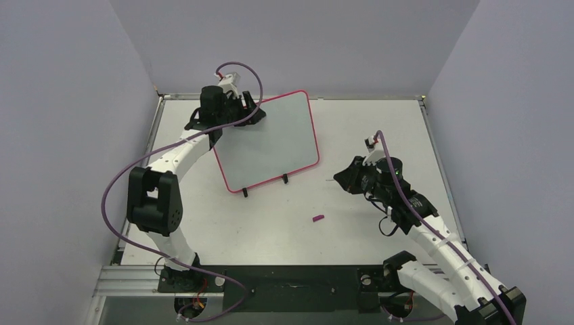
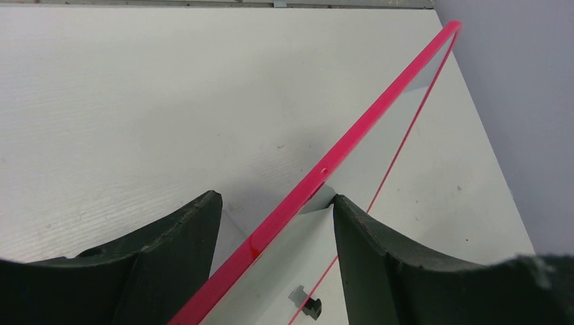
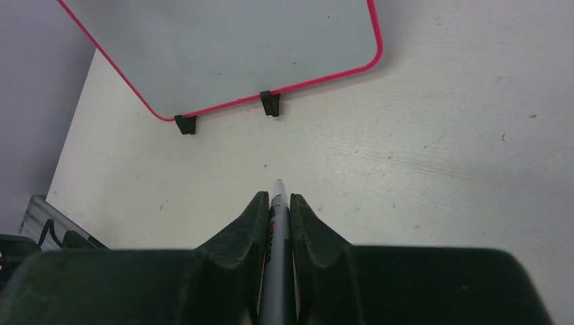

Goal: Write a sentence on the whiteboard
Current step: Move the whiteboard to the center of the board.

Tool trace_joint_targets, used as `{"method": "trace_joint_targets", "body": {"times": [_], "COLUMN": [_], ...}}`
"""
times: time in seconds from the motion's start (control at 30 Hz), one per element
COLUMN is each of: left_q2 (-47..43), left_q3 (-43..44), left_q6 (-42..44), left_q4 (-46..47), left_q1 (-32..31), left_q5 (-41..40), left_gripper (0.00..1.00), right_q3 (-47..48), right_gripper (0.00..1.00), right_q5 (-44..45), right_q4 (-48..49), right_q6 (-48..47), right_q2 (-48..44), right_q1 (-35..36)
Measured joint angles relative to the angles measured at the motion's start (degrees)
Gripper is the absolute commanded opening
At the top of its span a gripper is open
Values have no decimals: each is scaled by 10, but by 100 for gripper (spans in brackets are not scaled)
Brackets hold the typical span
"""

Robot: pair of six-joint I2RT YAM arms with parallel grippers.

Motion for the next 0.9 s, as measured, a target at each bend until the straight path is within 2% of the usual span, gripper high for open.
{"method": "trace_joint_targets", "body": {"times": [0.33,0.37,0.4,0.43,0.47,0.53,0.9], "left_q2": [-10,-12,-15,-16,-18,-20,-13], "left_q3": [15,15,15,14,12,9,11], "left_q6": [43,48,53,55,57,58,56], "left_q4": [-108,-114,-121,-125,-127,-128,-155], "left_q1": [28,30,31,32,34,37,82], "left_q5": [7,7,8,8,8,8,47], "left_gripper": [0,2,14,22,36,44,50], "right_q3": [1,2,3,4,5,6,14], "right_gripper": [0,0,0,0,0,0,0], "right_q5": [6,7,8,9,9,9,13], "right_q4": [2,2,2,2,2,3,4], "right_q6": [1,1,1,1,1,1,1], "right_q2": [14,15,16,16,16,18,38], "right_q1": [20,21,23,25,25,26,36]}}
